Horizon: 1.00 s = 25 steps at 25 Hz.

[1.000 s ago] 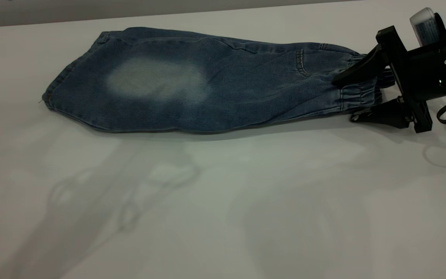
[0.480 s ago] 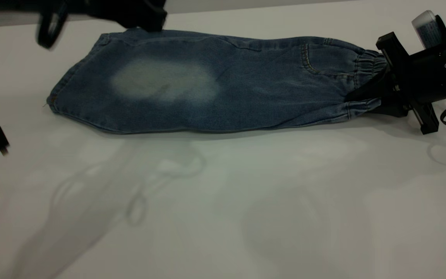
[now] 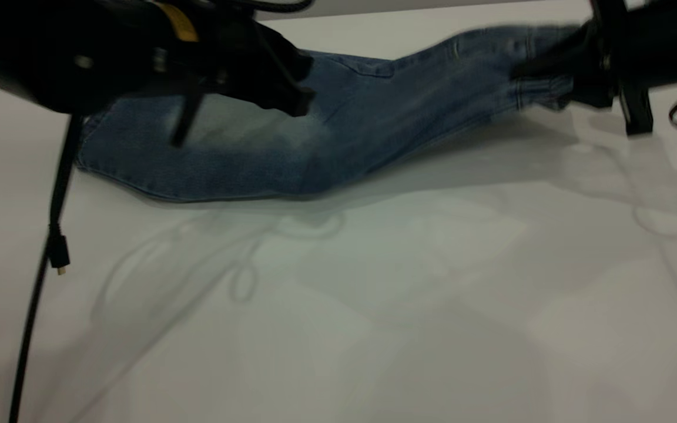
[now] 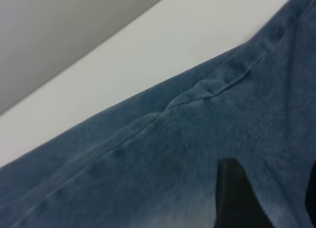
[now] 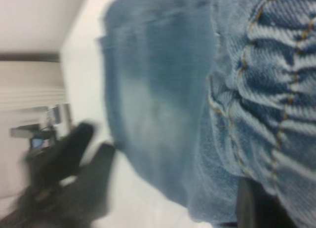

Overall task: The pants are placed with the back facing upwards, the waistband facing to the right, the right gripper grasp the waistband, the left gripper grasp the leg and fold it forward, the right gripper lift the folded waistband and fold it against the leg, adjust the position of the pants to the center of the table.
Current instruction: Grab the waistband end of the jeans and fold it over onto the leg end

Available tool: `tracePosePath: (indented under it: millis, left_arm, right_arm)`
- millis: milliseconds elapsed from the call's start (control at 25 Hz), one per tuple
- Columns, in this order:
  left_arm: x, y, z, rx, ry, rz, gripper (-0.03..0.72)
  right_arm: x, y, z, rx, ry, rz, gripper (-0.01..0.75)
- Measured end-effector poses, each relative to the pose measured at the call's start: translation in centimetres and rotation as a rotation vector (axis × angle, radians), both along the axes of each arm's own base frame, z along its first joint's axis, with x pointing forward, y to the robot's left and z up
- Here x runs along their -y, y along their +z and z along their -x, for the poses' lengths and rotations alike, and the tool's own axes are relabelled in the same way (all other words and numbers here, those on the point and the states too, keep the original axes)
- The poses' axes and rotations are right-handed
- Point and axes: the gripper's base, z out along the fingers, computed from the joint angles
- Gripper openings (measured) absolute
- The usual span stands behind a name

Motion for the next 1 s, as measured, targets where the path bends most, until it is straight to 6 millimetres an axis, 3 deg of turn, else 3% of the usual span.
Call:
tracePosePath:
  millis: [200,440,640,1000]
  left_arm:
    - [2.8,-3.4,-1.9,-0.038,-0.075,0.033,0.33]
    - [8.1,-6.1,-1.3,-0.076,-0.213,0.071,0.33]
    - [11.0,-5.8,-0.6,-0.107,-0.234,0.157,0.33]
    - [10.4,-3.5,-1.3,-0.074,-0.239,0.057,0.33]
  right_arm:
    - [-0.5,4.0,0.1,0.114,0.047,-0.078,0.063]
    - [-1.0,5.9,0.6,0.161,0.106,-0.189,0.063]
    - [-1.0,6.8,0.6,0.178,0.106,-0.191,0.063]
    - [-1.0,6.9,0.6,0.181,0.101,-0.195,0.063]
